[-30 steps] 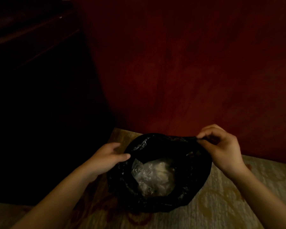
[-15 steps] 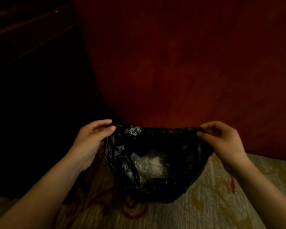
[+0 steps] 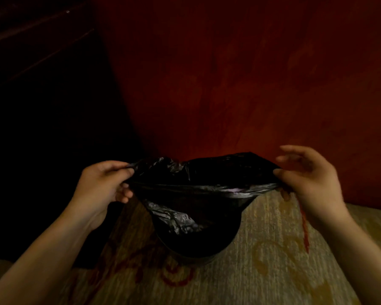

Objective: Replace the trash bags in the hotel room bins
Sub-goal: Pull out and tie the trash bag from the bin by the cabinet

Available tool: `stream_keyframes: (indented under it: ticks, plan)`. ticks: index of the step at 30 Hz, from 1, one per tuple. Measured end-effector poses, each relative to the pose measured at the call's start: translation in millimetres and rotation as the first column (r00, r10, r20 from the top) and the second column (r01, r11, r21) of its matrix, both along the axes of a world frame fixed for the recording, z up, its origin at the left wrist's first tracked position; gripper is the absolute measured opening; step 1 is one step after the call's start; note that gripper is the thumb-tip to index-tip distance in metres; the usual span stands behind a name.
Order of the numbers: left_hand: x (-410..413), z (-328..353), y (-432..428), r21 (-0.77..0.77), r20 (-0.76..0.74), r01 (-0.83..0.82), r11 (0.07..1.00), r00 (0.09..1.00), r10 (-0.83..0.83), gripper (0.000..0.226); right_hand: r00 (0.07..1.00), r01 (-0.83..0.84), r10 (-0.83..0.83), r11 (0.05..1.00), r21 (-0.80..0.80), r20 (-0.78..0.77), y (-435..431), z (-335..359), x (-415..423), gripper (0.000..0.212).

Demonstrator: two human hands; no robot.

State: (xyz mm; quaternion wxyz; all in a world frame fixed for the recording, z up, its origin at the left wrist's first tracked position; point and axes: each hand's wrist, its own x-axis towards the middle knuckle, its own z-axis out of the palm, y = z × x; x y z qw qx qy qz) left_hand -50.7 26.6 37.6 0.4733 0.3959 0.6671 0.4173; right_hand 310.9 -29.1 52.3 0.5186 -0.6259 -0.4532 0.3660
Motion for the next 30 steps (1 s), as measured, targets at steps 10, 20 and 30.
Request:
stream_keyframes:
  ticks: [10,20,30]
  plan:
    - [10.1,-1.6,-3.3,0.34,-0.473,0.132,0.931,0.88,0.047,0.014,0.787,0.0,0.169,0.961,-0.275,0.594,1.5,-17.2,8.8,0.05]
    - [8.1,10.2,-3.6,0.514,-0.349,-0.01,0.858,0.911,0.22,0.01,0.98,0.055,-0.06,0.998,0.035,0.189,4.0,-5.7,-5.0,0.012]
    - [5.0,4.3,-0.4,0.085,-0.307,0.161,0.983,0.943,-0.128,0.013,0.757,-0.454,0.622,0.721,-0.523,0.201,4.5,-11.2,20.1,0.045]
